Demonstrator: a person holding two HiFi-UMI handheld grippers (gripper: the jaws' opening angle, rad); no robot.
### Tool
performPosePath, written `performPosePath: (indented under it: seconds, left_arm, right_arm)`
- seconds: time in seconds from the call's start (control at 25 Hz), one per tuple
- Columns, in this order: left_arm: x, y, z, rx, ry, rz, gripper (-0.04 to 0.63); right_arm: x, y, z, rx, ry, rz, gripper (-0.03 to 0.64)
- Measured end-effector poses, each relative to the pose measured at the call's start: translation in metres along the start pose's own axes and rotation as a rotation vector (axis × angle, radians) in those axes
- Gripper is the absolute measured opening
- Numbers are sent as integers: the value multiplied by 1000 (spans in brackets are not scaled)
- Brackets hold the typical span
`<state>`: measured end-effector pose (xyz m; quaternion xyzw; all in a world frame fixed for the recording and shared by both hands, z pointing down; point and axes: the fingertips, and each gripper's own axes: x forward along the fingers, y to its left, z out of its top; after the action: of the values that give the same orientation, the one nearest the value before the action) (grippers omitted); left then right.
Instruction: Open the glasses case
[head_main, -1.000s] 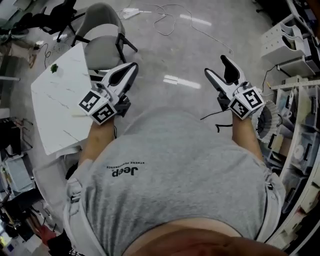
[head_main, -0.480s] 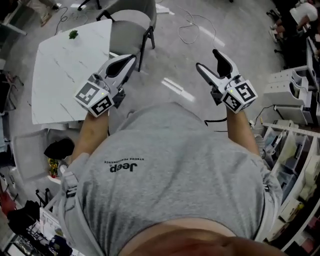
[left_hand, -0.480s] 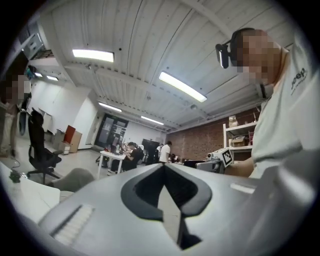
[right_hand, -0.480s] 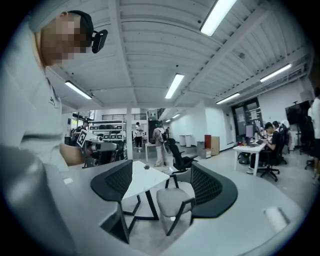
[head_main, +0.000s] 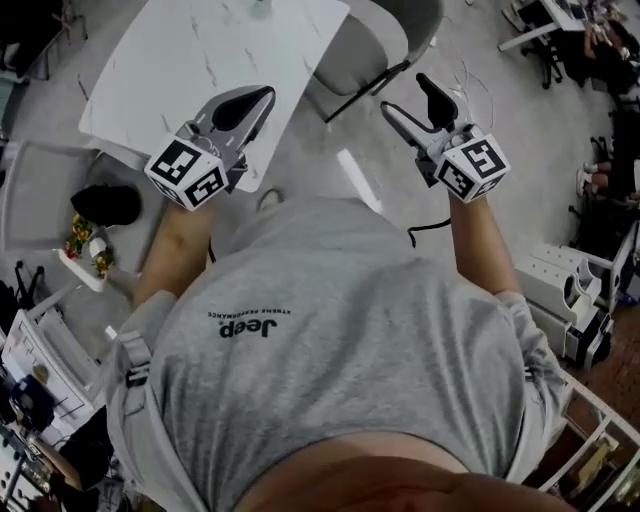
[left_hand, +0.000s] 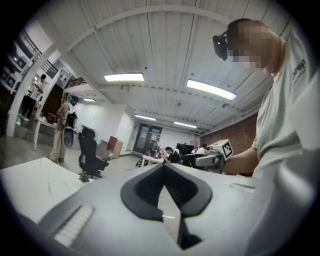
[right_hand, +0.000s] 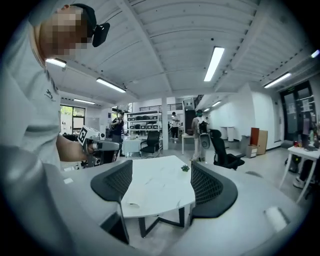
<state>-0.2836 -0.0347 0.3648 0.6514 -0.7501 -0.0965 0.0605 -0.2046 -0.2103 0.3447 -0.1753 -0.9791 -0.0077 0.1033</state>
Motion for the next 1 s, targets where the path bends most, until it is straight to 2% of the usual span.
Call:
performPosePath:
  seconds: [0.2,0.48,0.8,1.0]
  left_arm:
    - [-60,61,-16,-21,-2,150,48]
    - [-119,122,-44,-63,9,267,48]
    - [-153,168,-80,-132,41,316,48]
    - [-155,173,-95,-164,63,309,48]
  right_arm:
    - [108,42,-24,-36,97,176,344]
    - [214,98,-83,-91,253,333,345]
    - [276,148,-179,-145,466,437,345]
    - [284,160,-229,-209,572,444,345]
